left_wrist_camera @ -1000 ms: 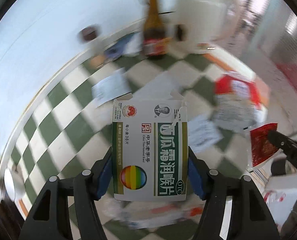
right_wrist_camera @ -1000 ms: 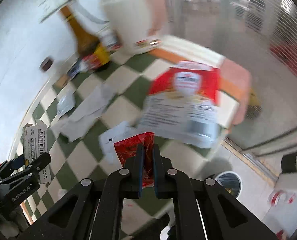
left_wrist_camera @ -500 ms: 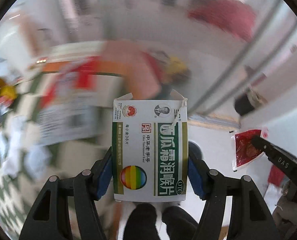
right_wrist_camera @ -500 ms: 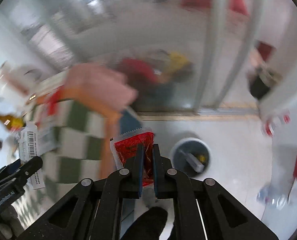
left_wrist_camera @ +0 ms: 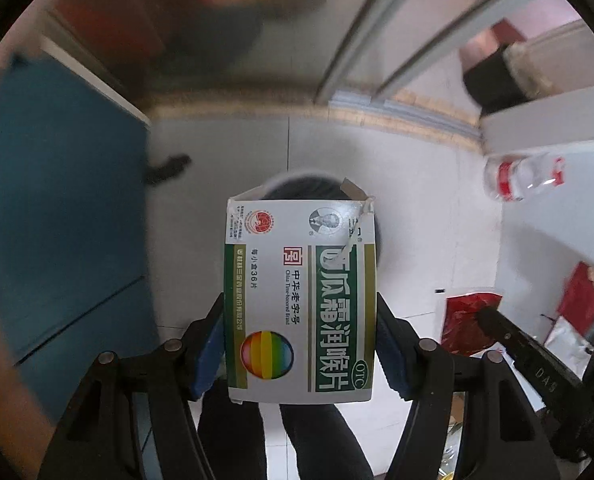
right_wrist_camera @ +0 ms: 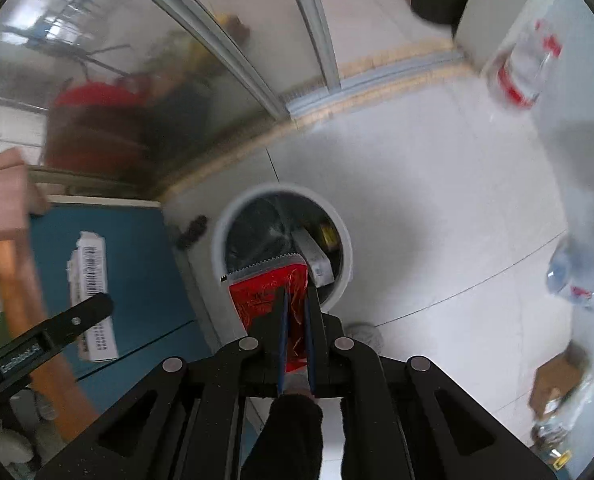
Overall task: Collect trash
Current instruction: 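Carry the medicine box and red packet to the bin and release both, then return to the table and grasp the clear plastic bag with the left tool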
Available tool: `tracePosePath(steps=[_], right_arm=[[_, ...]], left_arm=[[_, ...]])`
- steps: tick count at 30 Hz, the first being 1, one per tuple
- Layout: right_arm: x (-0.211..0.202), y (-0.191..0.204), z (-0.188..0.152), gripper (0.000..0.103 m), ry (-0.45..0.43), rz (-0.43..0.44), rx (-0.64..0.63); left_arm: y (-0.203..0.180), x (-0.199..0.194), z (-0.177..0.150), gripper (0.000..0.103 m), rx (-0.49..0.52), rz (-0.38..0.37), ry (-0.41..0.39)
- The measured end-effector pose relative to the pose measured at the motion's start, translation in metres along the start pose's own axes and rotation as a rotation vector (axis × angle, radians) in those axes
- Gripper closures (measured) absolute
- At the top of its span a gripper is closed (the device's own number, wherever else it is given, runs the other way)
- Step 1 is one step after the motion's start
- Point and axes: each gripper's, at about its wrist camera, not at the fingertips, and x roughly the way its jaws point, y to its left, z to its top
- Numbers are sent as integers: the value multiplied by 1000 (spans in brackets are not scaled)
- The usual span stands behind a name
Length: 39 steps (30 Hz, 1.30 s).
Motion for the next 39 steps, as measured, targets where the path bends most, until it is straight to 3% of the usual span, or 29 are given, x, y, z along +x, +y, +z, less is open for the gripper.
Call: tracePosePath(steps=[3, 6, 7, 8, 9, 10, 11, 13, 15, 16, 18, 22, 29, 39], right_arm=[[62, -10, 8, 95, 34, 16, 3], [104, -15, 16, 95, 65, 49, -2], [113, -18, 18, 94, 73, 58, 3], [119, -15, 18, 91, 81, 69, 8], [124, -15, 18, 86, 88, 72, 2], [126, -14, 15, 63, 89, 55, -11], [128, -13, 14, 36, 85, 49, -17], [122, -13, 11, 25, 81, 58, -32], [111, -10, 6, 12, 66, 5, -69], [105, -8, 6, 0, 56, -14, -87], [84, -1, 3, 0, 23, -86, -139], [48, 8, -5, 0, -17, -140, -183], [-33, 28, -28, 0, -64, -173, -212], [-180, 43, -79, 0, -165, -166, -229]], left_arm=[[-5, 57, 13, 38, 17, -5, 55], [-5, 89, 17, 38, 34, 20, 76], [-3, 93, 16, 33, 32, 19, 73], [-1, 95, 15, 17, 20, 13, 70], [2, 95, 14, 9, 9, 8, 64], [4, 92, 11, 2, 1, 12, 61], [8, 88, 8, 2, -5, 18, 58], [10, 80, 3, 2, -10, 28, 40], [11, 72, 1, 2, -14, 52, 17], [9, 59, -2, 2, -13, 66, -15], [9, 44, -6, 2, 0, 117, -63], [5, 5, -26, 2, 18, 208, -132], [-1, -73, -65, 2, 6, 242, -177], [-28, -191, -123, 2, 7, 214, -222]])
